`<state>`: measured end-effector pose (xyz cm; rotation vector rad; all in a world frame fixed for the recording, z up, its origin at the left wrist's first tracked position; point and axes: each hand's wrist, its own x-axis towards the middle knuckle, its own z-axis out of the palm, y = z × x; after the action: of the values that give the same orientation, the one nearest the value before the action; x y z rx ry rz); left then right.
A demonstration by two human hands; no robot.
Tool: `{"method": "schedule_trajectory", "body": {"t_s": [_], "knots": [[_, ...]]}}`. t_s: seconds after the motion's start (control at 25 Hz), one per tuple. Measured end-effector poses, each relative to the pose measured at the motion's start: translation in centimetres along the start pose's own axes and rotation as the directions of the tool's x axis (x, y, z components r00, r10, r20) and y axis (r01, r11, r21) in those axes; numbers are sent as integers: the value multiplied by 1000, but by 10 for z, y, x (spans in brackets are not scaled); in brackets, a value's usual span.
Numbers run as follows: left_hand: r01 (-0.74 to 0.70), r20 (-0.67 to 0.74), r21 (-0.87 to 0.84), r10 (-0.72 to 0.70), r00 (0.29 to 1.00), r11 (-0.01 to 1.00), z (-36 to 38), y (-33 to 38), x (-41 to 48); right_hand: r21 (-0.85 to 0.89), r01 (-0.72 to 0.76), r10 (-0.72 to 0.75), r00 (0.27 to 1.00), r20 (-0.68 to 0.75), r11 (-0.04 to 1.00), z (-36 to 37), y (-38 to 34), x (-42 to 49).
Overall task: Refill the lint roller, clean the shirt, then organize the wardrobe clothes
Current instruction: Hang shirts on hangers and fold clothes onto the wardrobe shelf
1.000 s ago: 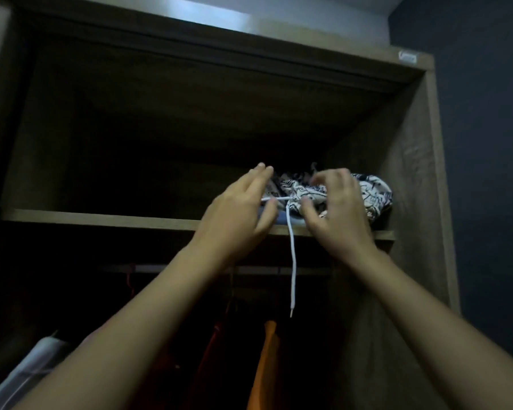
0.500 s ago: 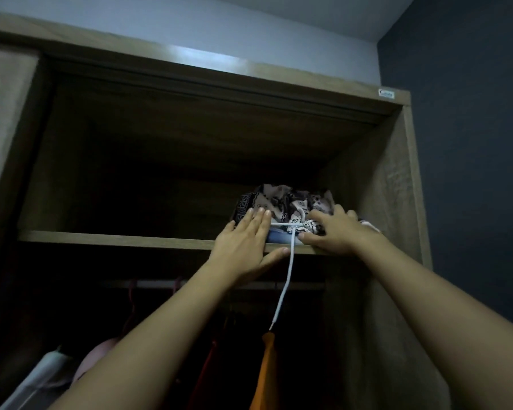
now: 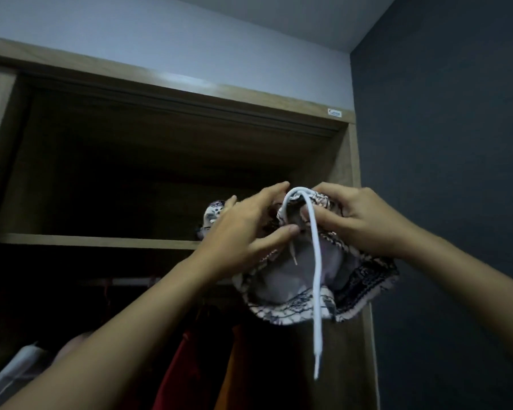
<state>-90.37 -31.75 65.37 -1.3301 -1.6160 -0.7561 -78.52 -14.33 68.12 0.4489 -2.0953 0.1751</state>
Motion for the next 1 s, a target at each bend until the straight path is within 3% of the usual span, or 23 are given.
{"method": "schedule_trajectory", "body": {"t_s": [0.12,0.2,0.28,0.36,0.44,0.56,0.68,0.84,1.0], "knots": [[-69,-53,14,69,996,998,4,26,-17,-43,-19,21,998,56,999,-7,-2,-19],[-7,-22,3,7,1000,1000,7,33,-20,-59,-26,34,990,135,998,-11,-3,-26],[136,118,-151,-118,986,979,14,37,-26,-76,-7,29,957,288,997,-19,-4,-35],[319,336,-336,-204,919,886,25,40,-39,-52,-45,65,870,489,998,-29,-6,-50],[387,467,-324,-210,859,864,33,34,-56,-55,-136,140,760,635,989,-36,-2,-65],[399,703,-335,-56,709,853,46,27,-83,-115,-295,272,572,774,949,-36,13,-90],[460,828,-373,66,556,806,56,29,-102,-125,-442,323,408,854,888,-35,20,-113],[614,873,-409,93,480,675,60,18,-110,-141,-439,349,440,827,887,-24,37,-132],[703,843,-452,6,538,549,51,-7,-120,-181,-406,388,516,764,896,-14,58,-145]]}}
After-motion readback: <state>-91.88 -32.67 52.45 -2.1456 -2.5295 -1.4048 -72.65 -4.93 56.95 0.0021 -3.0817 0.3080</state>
